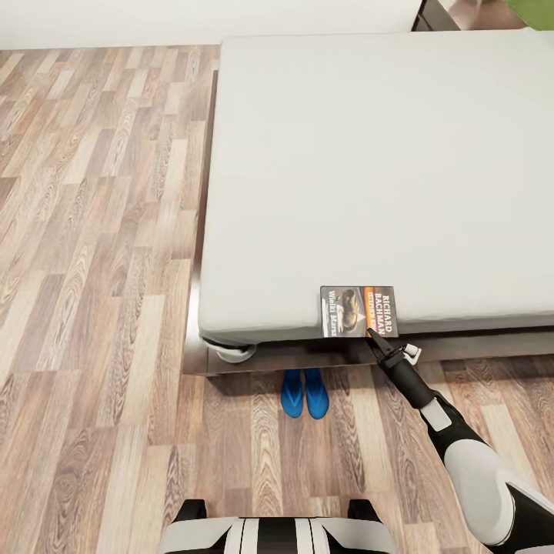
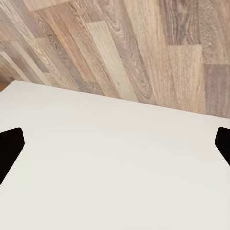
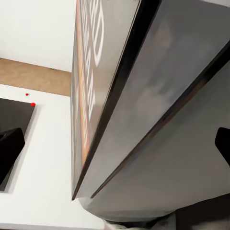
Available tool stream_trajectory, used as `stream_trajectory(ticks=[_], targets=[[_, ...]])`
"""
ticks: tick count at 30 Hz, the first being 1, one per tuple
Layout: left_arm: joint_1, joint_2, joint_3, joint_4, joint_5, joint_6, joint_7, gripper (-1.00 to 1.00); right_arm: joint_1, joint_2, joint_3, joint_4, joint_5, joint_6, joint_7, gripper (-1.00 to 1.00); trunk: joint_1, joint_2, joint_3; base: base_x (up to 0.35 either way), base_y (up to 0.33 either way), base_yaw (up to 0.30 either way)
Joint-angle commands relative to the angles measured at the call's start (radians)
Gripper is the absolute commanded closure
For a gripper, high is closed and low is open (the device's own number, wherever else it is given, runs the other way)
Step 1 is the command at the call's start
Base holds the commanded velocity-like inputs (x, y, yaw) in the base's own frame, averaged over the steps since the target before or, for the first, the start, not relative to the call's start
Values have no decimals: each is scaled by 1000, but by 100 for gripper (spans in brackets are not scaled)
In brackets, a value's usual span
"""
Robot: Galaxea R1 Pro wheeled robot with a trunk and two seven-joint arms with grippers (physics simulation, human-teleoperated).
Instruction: In the bedroom, move the book from the bed onto either nightstand, and place the two sandals side by side next to the bed.
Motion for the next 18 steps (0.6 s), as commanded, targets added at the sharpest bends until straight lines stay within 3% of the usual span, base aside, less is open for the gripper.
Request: stream_trajectory(ticks=[1, 2, 18], targets=[[0, 0, -9, 1, 9, -4, 1, -100, -1, 0, -2, 1, -2, 10, 4, -100, 0, 0, 0, 2, 2, 0], [0, 0, -9, 1, 9, -4, 1, -100, -1, 0, -2, 1, -2, 10, 4, 100, 0, 0, 0, 2, 2, 0], [0, -1, -9, 1, 9, -4, 1, -100, -1, 0, -2, 1, -2, 10, 3, 100, 0, 0, 0, 0, 0, 0]])
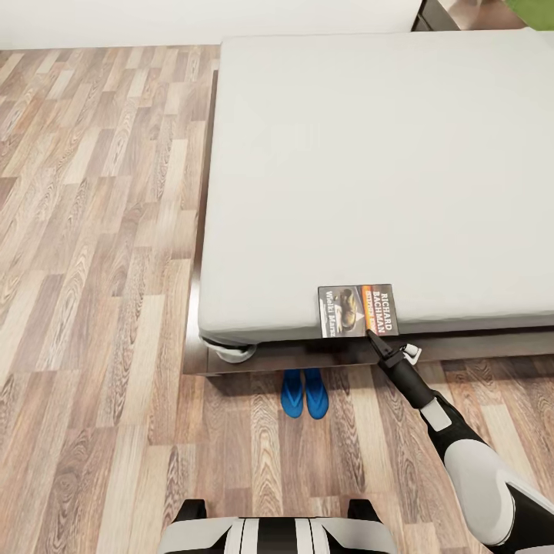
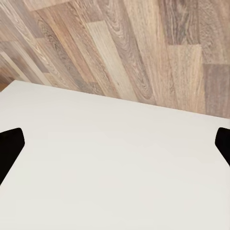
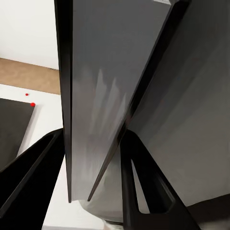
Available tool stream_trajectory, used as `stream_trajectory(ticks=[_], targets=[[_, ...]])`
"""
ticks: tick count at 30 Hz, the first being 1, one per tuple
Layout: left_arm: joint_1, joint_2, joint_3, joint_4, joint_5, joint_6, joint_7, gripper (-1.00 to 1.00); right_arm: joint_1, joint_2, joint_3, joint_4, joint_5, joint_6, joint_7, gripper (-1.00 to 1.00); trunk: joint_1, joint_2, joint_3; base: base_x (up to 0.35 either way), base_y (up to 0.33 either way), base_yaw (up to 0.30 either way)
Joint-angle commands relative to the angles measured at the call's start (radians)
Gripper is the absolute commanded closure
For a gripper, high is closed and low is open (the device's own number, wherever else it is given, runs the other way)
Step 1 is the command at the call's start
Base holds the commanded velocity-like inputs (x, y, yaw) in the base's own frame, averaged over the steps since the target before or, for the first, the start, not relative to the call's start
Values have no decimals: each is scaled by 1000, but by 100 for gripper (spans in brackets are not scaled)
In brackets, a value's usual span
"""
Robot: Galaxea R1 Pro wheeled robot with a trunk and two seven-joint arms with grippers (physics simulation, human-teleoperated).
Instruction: In the bedroom, move the book from the bed onto either nightstand, and place the two sandals side by side next to the bed.
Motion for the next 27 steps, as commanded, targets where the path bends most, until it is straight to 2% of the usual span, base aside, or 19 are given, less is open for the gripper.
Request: stream_trajectory(ticks=[1, 27], targets=[[0, 0, -9, 1, 9, -4, 1, -100, -1, 0, -1, 1, -2, 12, 3, 100, 0, 0, 0, 0, 0, 0], [0, -1, -8, 1, 11, -3, 1, -100, -1, 0, -2, -1, -2, 12, 3, 100, -4, 7, 3, 0, 0, 0]])
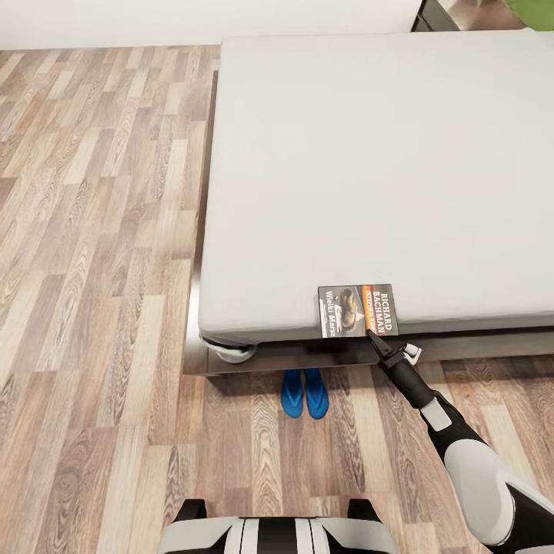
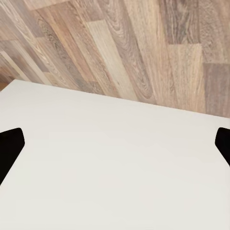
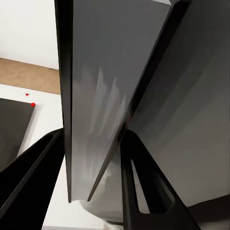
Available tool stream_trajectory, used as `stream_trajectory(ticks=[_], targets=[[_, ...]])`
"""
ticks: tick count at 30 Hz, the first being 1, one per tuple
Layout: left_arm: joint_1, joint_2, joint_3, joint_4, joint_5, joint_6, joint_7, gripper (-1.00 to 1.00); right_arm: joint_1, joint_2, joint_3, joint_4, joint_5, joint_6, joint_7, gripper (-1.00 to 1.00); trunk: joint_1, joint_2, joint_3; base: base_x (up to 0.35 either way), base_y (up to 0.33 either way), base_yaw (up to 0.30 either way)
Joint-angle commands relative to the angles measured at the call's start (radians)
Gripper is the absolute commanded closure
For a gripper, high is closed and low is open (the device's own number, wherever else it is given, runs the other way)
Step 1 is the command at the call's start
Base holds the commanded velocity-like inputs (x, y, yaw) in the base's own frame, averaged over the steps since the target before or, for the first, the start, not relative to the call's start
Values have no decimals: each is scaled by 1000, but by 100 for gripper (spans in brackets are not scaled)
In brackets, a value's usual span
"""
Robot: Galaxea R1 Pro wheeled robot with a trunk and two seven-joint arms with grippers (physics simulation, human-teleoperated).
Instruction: In the bedroom, move the book from the bed onto either nightstand, and place the two sandals side by side next to the bed.
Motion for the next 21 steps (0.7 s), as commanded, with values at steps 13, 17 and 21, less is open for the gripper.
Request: stream_trajectory(ticks=[13, 17, 21], targets=[[0, 0, -9, 2, 11, -2, 1, -100, 0, 0, -2, 1, 0, 11, 4, 100, -50, 91, 40, 0, 0, 0], [0, 0, -9, 1, 11, -2, 1, -100, 0, 0, -2, 1, 0, 10, 5, 100, -65, 119, 53, 0, 0, 0], [0, 0, -9, 2, 11, -2, 1, -100, 0, 0, -2, 0, 0, 9, 5, 100, -81, 147, 66, 0, 0, 0]])
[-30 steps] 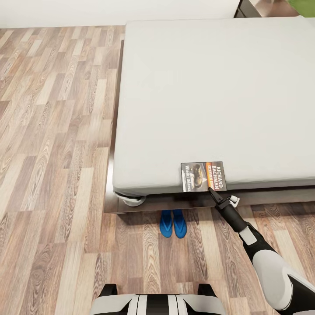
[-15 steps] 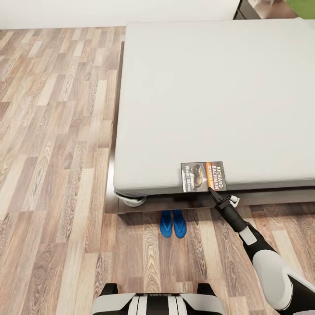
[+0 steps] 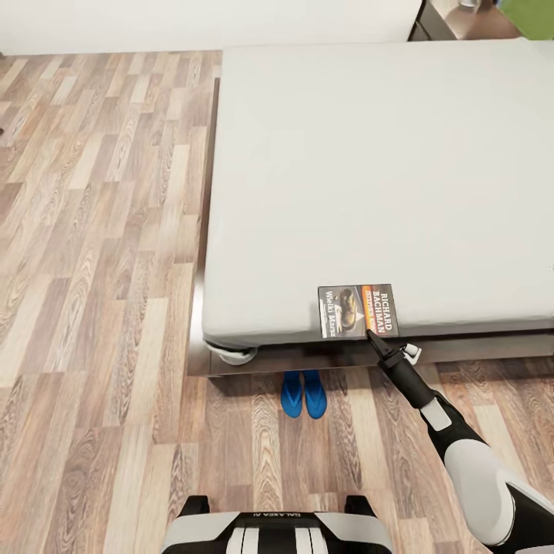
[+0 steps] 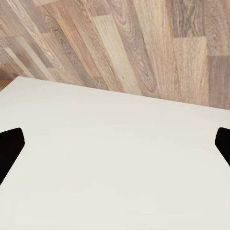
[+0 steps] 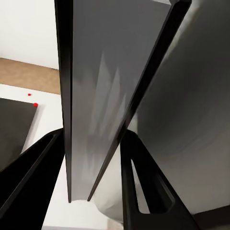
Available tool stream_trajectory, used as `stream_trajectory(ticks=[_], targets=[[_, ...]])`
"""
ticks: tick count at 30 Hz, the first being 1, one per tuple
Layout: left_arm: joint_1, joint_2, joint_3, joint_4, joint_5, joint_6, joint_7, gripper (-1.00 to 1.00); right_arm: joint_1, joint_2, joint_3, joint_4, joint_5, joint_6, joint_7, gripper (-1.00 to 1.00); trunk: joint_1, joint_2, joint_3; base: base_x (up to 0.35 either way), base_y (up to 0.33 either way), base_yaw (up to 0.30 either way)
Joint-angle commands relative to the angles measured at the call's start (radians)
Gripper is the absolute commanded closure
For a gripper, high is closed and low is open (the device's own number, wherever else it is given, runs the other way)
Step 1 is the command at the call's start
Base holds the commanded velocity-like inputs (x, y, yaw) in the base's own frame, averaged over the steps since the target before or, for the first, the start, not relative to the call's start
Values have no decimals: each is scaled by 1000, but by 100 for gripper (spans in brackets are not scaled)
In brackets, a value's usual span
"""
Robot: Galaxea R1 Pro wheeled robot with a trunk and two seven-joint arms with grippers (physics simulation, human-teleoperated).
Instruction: In the bedroom, move the book from the bed onto either nightstand, and place the two sandals side by side next to the bed.
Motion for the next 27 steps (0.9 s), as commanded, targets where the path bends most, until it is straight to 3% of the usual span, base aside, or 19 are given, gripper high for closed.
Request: stream_trajectory(ticks=[1, 27], targets=[[0, 0, -9, 1, 9, -4, 1, -100, 0, 0, -2, 0, -1, 10, 3, 100, -4, 7, 3, 0, 0, 0], [0, 1, -9, 2, 9, -4, 1, -100, 2, 2, 2, -12, -1, -7, 17, 100, -104, 189, 84, 0, 0, 0]])
